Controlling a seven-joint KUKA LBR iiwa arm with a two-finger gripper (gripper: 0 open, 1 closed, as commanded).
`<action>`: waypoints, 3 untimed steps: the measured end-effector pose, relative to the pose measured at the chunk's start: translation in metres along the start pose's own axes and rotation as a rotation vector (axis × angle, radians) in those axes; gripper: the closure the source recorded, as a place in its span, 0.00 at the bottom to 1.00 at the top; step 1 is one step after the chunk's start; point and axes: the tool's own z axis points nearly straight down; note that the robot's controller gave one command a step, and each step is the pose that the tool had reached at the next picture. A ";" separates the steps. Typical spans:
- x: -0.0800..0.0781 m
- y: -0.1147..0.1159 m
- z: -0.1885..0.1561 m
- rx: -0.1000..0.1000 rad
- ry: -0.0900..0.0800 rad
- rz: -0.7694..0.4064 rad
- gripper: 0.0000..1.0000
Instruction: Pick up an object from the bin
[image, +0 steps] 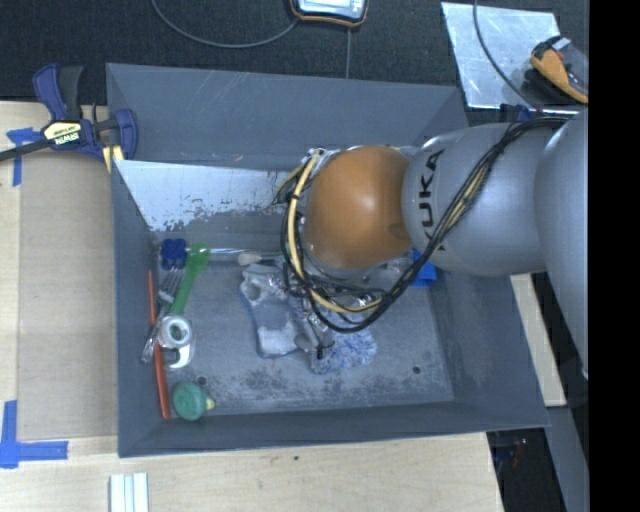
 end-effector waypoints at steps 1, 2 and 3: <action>-0.005 -0.008 0.000 -0.002 0.004 0.130 0.00; 0.019 -0.009 -0.005 0.012 -0.026 -0.280 1.00; 0.019 -0.009 -0.005 0.012 -0.025 -0.279 1.00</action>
Offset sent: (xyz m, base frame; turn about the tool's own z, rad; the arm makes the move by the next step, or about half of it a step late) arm -0.0159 -0.0234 -0.0034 -0.2837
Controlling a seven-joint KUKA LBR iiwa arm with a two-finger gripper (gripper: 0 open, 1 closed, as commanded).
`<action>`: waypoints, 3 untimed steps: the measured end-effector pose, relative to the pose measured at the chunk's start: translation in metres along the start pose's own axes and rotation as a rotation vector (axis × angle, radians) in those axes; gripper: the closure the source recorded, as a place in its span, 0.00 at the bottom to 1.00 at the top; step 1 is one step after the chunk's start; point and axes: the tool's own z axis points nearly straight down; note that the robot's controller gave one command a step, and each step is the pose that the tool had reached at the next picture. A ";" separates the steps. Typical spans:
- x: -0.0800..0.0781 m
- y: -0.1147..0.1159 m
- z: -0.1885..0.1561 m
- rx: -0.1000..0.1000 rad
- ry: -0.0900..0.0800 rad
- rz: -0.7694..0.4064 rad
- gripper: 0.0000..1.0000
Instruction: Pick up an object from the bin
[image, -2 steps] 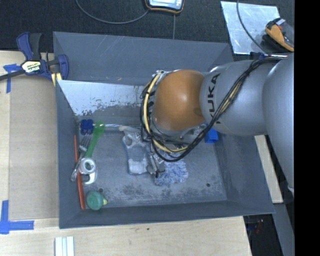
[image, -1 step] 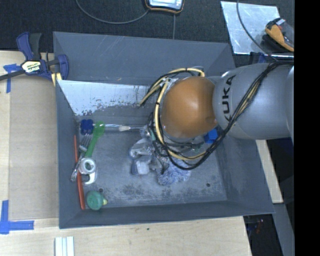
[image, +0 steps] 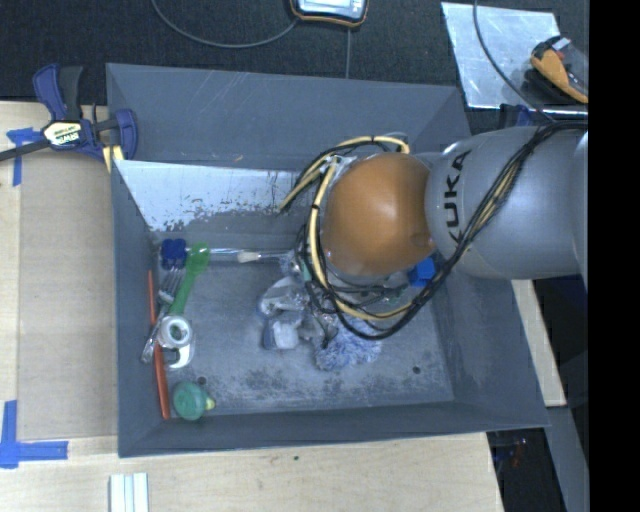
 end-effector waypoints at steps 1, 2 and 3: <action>0.000 0.000 -0.011 -0.001 0.001 0.001 1.00; -0.001 0.000 -0.022 0.002 -0.005 0.004 1.00; -0.001 -0.001 -0.039 0.001 -0.003 0.006 1.00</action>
Offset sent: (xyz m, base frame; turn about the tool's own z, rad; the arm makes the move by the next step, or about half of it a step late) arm -0.0004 0.0002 0.0210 0.0003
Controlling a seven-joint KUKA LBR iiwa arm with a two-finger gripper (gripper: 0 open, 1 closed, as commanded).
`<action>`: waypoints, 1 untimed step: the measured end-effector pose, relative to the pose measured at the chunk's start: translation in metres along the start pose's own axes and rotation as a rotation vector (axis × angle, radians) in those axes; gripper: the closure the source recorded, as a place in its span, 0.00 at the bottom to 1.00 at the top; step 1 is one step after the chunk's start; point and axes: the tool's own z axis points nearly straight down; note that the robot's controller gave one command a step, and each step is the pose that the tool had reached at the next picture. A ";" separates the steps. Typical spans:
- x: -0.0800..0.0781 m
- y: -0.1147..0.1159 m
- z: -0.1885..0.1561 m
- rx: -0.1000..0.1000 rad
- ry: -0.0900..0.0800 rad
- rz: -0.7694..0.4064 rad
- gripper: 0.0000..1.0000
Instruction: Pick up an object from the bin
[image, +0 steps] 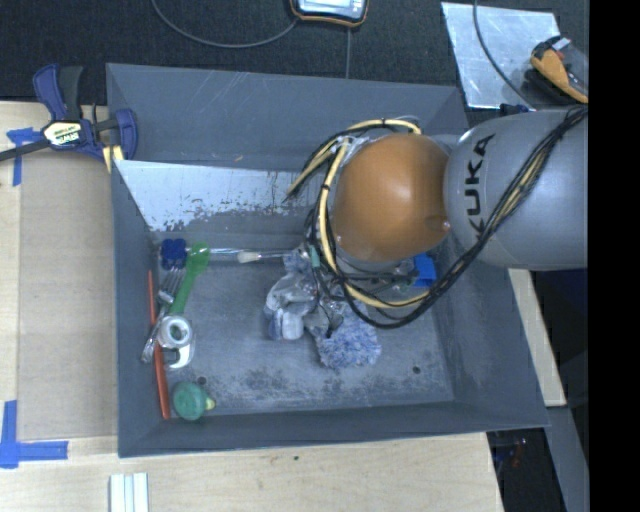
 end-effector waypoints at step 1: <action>-0.001 -0.001 -0.015 0.001 -0.002 0.002 1.00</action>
Offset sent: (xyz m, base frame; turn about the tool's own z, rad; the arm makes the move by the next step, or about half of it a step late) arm 0.0005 -0.0001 0.0248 0.0016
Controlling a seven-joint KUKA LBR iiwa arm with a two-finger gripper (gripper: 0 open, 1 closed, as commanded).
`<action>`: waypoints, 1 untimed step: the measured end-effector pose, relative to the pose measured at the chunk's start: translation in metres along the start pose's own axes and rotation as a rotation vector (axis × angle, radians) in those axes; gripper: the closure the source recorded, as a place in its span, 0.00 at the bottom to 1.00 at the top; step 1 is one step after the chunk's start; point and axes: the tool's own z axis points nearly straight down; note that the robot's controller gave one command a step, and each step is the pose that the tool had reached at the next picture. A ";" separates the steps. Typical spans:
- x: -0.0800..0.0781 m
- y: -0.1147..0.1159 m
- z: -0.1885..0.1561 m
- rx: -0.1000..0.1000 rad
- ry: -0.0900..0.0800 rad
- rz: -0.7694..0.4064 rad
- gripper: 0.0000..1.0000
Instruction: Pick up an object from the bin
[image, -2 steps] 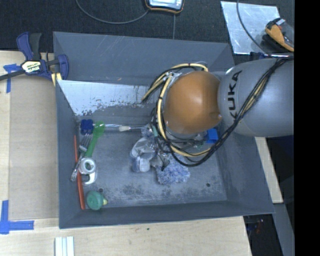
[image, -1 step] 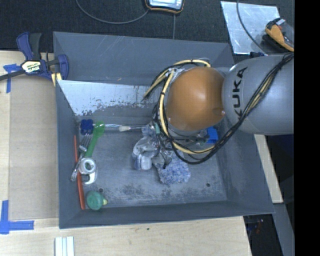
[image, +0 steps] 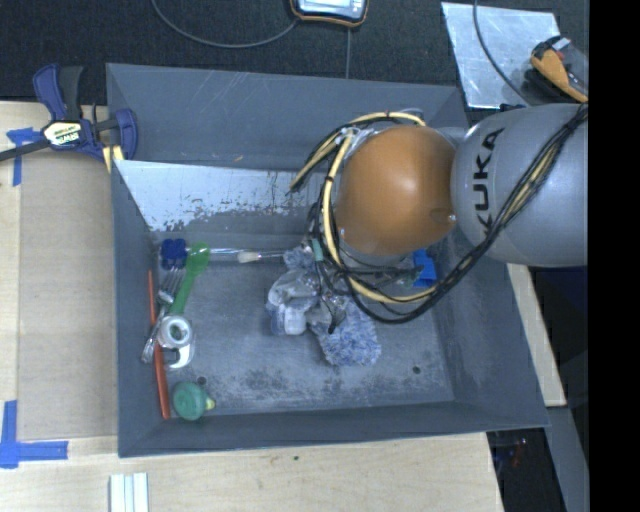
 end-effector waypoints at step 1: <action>-0.001 -0.001 -0.010 0.003 -0.004 0.003 1.00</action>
Offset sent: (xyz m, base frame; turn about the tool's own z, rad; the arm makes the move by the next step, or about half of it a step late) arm 0.0006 -0.0001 0.0231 0.0022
